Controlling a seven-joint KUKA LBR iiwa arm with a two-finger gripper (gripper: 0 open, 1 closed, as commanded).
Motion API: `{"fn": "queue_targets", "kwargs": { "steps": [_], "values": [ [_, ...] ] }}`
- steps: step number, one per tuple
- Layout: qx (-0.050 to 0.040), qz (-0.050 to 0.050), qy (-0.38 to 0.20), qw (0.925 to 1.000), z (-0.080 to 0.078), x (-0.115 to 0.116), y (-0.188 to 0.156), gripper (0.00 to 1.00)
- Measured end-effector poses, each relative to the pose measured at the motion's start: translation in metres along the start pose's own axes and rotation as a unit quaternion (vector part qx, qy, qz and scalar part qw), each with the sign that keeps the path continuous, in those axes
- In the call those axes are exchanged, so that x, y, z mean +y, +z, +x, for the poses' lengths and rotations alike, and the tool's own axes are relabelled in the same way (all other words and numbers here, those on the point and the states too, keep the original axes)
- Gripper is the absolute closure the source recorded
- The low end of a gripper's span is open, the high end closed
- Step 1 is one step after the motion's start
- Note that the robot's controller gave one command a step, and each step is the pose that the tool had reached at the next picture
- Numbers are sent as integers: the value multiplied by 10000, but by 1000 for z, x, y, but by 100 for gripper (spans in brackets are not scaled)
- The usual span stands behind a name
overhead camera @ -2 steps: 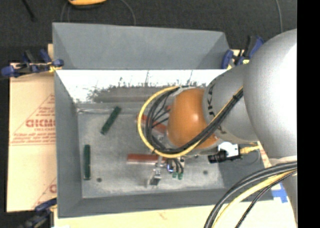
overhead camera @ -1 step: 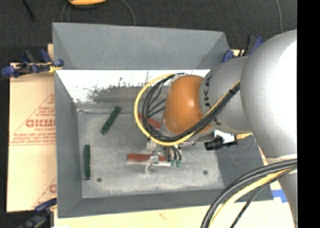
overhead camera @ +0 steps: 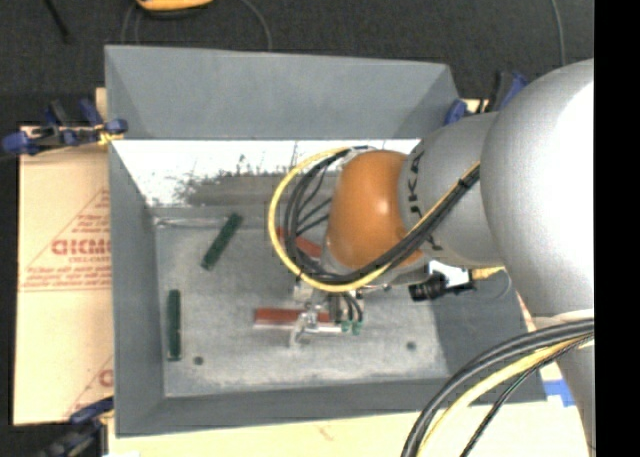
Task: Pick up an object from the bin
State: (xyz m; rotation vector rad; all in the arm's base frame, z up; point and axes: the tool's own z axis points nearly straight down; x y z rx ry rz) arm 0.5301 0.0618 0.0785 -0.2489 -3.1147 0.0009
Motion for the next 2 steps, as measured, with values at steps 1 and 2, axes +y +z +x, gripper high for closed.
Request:
{"fn": "queue_targets", "kwargs": {
  "steps": [1, 2],
  "values": [
    [-10, -3, 2, 10000, 1, 0, -4, 100],
    [-78, -13, -2, 10000, 0, 0, -13, 100]
  ]
}}
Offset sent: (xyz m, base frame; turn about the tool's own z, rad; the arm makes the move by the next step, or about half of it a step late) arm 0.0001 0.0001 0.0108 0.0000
